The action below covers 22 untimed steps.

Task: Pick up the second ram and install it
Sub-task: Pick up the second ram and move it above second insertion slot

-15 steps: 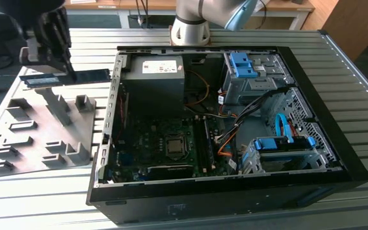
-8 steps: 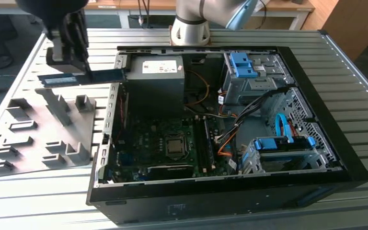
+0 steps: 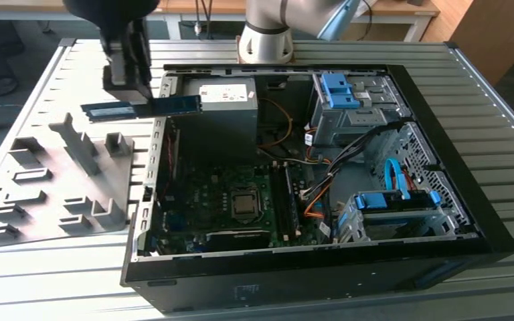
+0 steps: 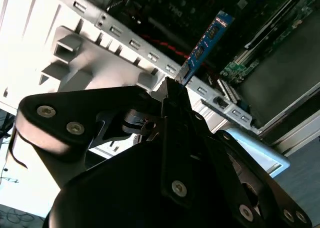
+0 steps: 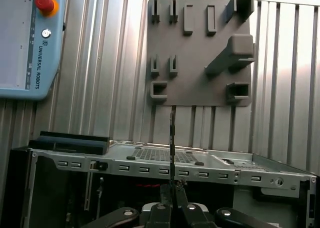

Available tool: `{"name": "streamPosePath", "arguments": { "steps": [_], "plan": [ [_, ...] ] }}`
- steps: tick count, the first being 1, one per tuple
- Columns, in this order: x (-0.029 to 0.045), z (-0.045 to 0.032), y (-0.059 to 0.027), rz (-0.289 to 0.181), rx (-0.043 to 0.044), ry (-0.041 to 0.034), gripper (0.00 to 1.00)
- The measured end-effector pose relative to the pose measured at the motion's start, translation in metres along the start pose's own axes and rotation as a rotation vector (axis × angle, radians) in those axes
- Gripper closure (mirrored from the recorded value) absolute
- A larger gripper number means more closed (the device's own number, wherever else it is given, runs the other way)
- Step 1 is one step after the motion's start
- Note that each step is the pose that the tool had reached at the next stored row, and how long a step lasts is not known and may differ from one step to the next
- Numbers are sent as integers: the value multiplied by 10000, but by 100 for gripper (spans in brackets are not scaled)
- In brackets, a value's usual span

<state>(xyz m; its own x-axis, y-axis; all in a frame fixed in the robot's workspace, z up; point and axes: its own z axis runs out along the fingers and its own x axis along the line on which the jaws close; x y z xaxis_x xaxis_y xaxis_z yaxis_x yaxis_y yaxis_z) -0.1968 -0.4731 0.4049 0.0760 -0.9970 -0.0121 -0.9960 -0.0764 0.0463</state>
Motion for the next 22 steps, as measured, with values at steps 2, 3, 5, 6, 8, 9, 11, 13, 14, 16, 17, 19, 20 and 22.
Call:
{"name": "streamPosePath", "arguments": {
  "steps": [2, 3, 5, 6, 8, 9, 11, 13, 14, 16, 17, 19, 20, 22],
  "plan": [
    [5, -3, -69, 1, -2, 0, 86],
    [8, -4, -105, 2, -2, 0, 86],
    [13, -7, -176, 0, -3, -1, 86],
    [16, -9, -211, 0, -4, 0, 86],
    [21, -12, -282, 2, -6, 0, 86],
    [24, -13, -315, 2, -6, -1, 86],
    [29, -16, -383, 0, -7, -1, 86],
    [34, -20, -451, 1, -9, -1, 86],
    [37, -21, -485, 1, -10, 0, 86],
    [42, -24, -556, 0, -10, -2, 86],
    [45, -26, -590, 1, -11, -1, 86],
    [50, -29, -659, 1, -14, -1, 86],
    [53, -30, -693, 0, -14, -2, 86],
    [58, -33, -762, 1, -16, -2, 86]
  ]
}}
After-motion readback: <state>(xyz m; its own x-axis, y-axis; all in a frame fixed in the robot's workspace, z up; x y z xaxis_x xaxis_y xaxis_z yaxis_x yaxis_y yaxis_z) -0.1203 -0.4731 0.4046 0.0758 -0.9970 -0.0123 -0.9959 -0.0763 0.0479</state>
